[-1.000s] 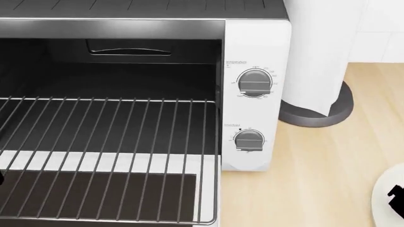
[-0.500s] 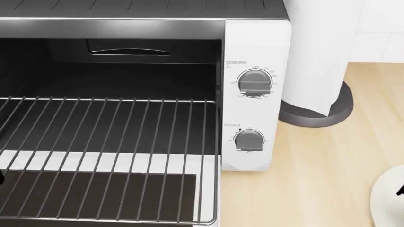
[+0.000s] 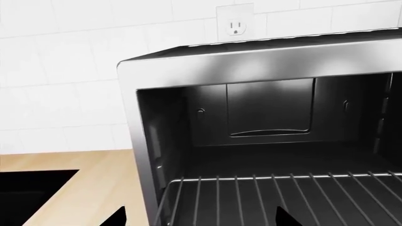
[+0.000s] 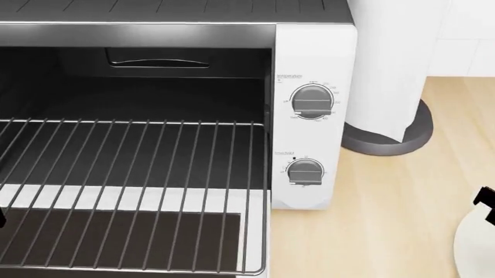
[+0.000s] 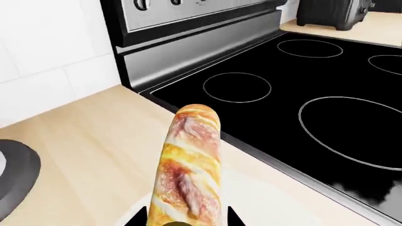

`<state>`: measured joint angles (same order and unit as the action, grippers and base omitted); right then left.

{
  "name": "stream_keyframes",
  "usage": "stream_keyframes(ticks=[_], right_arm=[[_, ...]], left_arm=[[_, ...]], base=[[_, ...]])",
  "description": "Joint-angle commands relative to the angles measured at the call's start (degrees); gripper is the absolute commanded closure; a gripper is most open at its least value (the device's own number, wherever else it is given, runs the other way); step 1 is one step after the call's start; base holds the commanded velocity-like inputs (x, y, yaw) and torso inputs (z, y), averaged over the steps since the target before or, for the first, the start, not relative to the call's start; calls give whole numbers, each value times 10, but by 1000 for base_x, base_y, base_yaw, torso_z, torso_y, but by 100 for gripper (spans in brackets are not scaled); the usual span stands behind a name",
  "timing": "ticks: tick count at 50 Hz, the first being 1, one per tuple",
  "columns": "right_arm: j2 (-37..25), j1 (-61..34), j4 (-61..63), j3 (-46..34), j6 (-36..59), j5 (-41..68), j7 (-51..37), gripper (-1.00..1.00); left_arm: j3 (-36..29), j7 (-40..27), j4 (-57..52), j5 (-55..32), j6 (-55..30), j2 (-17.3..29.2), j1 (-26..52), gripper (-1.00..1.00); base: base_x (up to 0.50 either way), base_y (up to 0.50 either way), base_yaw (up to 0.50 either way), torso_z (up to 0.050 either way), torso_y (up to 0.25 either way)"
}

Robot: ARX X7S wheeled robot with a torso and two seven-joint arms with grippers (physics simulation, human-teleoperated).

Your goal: Place the baguette on the rack of the toaster oven.

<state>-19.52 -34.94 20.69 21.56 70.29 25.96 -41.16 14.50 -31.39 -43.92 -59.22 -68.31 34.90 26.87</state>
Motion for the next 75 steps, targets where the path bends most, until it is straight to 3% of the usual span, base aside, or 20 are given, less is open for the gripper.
stream_keyframes(ticks=[1, 10, 14, 19, 27, 32, 36, 45, 48, 57, 68, 75], right_arm=[[-18, -48, 83, -14, 109, 58, 31, 100], [-23, -89, 107, -34, 192, 122, 45, 100], [-51, -94, 102, -31, 196, 266, -45, 100], [-78, -105, 93, -62, 192, 317, -58, 100], [-140, -148, 33, -89, 192, 537, -165, 100], [-221, -209, -12, -161, 172, 776, -287, 100], [-266, -254, -23, -226, 146, 889, -343, 100], [-339, -320, -26, -313, 109, 1020, -386, 100], [-356, -386, -34, -358, 117, 1069, -387, 100], [-332, -442, -39, -425, 110, 1125, -369, 100], [-246, -533, -64, -520, 123, 1140, -362, 100], [-196, -559, -96, -536, 123, 1132, -336, 100]], left_arm=[[3, -2, -1, -4, 4, 2, -5, -100], [3, -5, 0, -5, 7, 3, -6, -100], [2, -2, 2, -5, 10, 5, -6, -100], [-6, 0, 6, 3, 16, 3, -7, -100], [-9, 2, 10, 7, 23, 4, -10, -100], [-10, 3, 11, 8, 27, 2, -15, -100], [-5, 5, 9, 6, 31, 3, -24, -100], [-10, 5, 8, 5, 34, 2, -22, -100], [-3, 1, 7, -1, 32, 5, -22, -100], [-3, -7, 2, -5, 33, 3, -22, -100], [12, -14, -5, -19, 31, 9, -27, -100], [20, -17, -7, -26, 32, 13, -29, -100]], base=[[0, 0, 0, 0, 0], [0, 0, 0, 0, 0], [0, 0, 0, 0, 0], [0, 0, 0, 0, 0], [0, 0, 0, 0, 0], [0, 0, 0, 0, 2], [0, 0, 0, 0, 0], [0, 0, 0, 0, 0], [0, 0, 0, 0, 0], [0, 0, 0, 0, 0], [0, 0, 0, 0, 0], [0, 0, 0, 0, 1]])
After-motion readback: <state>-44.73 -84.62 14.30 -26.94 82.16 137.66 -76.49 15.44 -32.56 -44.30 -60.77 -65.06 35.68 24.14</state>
